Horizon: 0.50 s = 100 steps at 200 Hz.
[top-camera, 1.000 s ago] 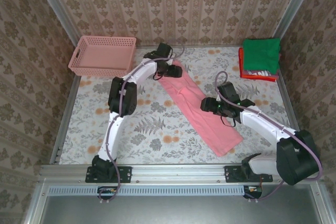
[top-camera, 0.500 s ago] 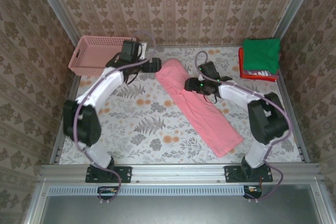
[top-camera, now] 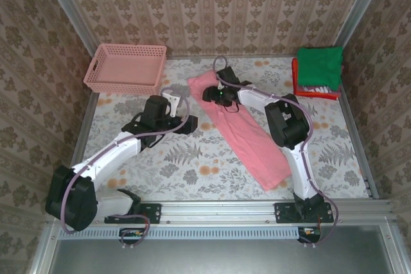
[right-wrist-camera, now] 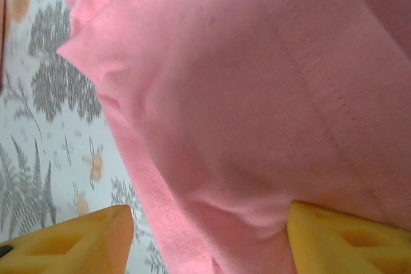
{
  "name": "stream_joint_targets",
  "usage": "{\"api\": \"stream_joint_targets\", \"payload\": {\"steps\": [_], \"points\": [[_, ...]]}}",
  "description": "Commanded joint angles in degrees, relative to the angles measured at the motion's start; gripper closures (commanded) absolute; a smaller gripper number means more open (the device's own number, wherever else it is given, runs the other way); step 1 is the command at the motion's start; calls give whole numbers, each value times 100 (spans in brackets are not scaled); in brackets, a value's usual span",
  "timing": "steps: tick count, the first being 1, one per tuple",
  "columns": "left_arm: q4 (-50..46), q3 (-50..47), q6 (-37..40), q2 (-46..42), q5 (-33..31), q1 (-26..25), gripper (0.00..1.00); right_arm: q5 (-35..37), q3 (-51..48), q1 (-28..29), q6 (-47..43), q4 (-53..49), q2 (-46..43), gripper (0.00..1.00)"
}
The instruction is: Fold and stack the t-shirts
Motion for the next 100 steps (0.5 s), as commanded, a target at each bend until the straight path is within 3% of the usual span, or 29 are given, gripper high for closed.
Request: {"api": "stream_joint_targets", "payload": {"steps": [1, 68, 100], "points": [[582, -103, 321, -176, 148, -96, 0, 367, 349, -297, 388, -584, 425, 35], [775, 115, 1232, 198, 641, -481, 0, 665, 1311, -1083, 533, -1184, 735, 34], [1175, 247, 1863, 799, 648, -1050, 0, 296, 1160, -1303, 241, -1118, 101, 32]]}}
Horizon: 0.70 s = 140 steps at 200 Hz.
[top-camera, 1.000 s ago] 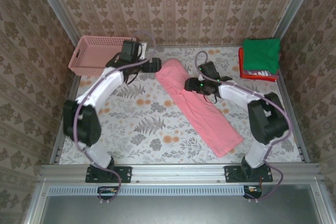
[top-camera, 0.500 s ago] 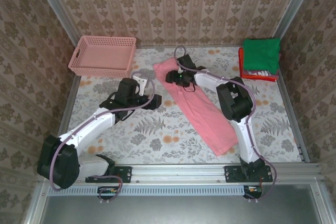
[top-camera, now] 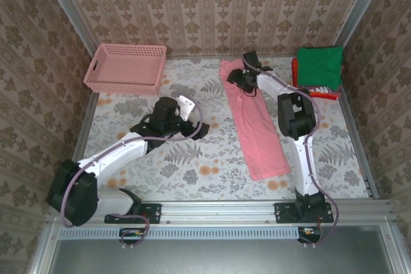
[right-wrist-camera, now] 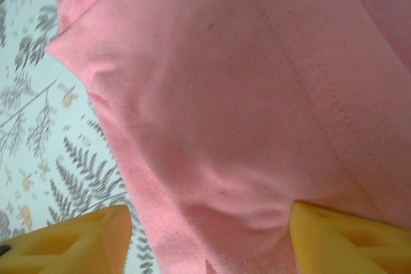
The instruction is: Fold and stack the t-shirts
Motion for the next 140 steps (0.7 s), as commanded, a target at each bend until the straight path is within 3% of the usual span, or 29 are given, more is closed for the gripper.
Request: {"api": "stream_joint_targets", "payload": {"steps": [1, 35, 76, 104, 140], "points": [[456, 207, 733, 434, 213, -398, 0, -106, -71, -98, -166, -276, -504, 32], [874, 853, 1349, 1523, 626, -1205, 3, -296, -1303, -385, -259, 399, -1697, 31], [933, 2121, 1845, 3166, 1251, -2047, 16, -514, -2846, -982, -362, 1010, -2855, 31], [698, 2854, 1992, 3971, 1480, -2296, 18, -599, -3183, -1230, -656, 915, -3154, 30], [571, 2990, 2018, 4478, 1623, -2324, 18, -802, -3090, -1244, -915, 773, -3021, 30]]}}
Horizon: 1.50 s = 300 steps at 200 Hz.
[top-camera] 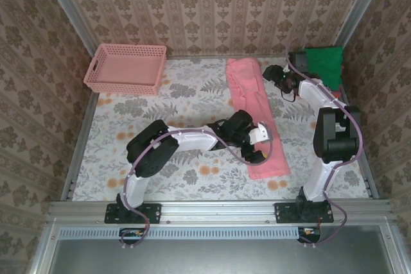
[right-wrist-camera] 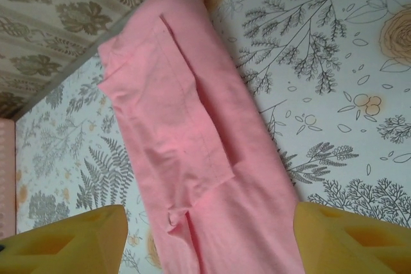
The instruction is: Fold and stack the t-shirts
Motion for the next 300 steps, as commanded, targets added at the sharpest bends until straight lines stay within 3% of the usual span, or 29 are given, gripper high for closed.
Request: {"api": "stream_joint_targets", "payload": {"steps": [1, 119, 159, 300], "points": [[-220, 100, 245, 185, 303, 18, 18, -351, 8, 91, -302, -44, 58, 30], [-253, -1085, 246, -279, 469, 192, 18, -458, 1400, 790, -199, -353, 2051, 33], [-900, -1353, 567, -659, 530, 375, 17, -498, 1526, 1000, -65, -327, 2272, 33], [-1114, -3136, 676, -2121, 469, 1517, 16, -534, 2912, 1677, 369, -580, 3232, 33]]}}
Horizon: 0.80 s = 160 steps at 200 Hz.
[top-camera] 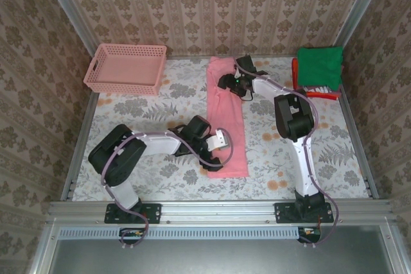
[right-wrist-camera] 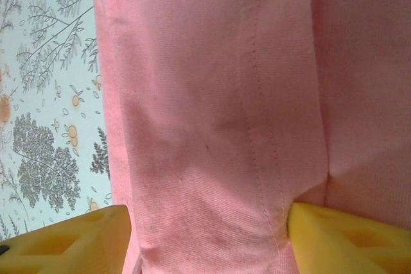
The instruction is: Fold and stack the t-shirts
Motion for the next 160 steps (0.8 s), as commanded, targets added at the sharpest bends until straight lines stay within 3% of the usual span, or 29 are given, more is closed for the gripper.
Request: {"api": "stream_joint_targets", "payload": {"steps": [1, 40, 68, 100, 137, 160], "points": [[-375, -280, -6, -159, 52, 137, 16, -80, 253, 26, 140, -274, 252, 33], [-204, -276, -97, -372, 107, 159, 13, -81, 683, 41, -146, -598, 89, 32], [32, -236, -366, -760, 3, 131, 9, 25, 378, 33, -377, -501, -513, 30], [138, -333, -1022, -1518, -624, 127, 3, 249, -1043, 32, -518, 106, -1669, 30], [-380, -577, -1597, -2723, -1413, -154, 2, 432, -3300, 38, -703, 657, -3316, 29], [-785, -754, -2351, -3320, -1933, -324, 3, 516, -4491, 120, -859, 675, -4323, 29]]}}
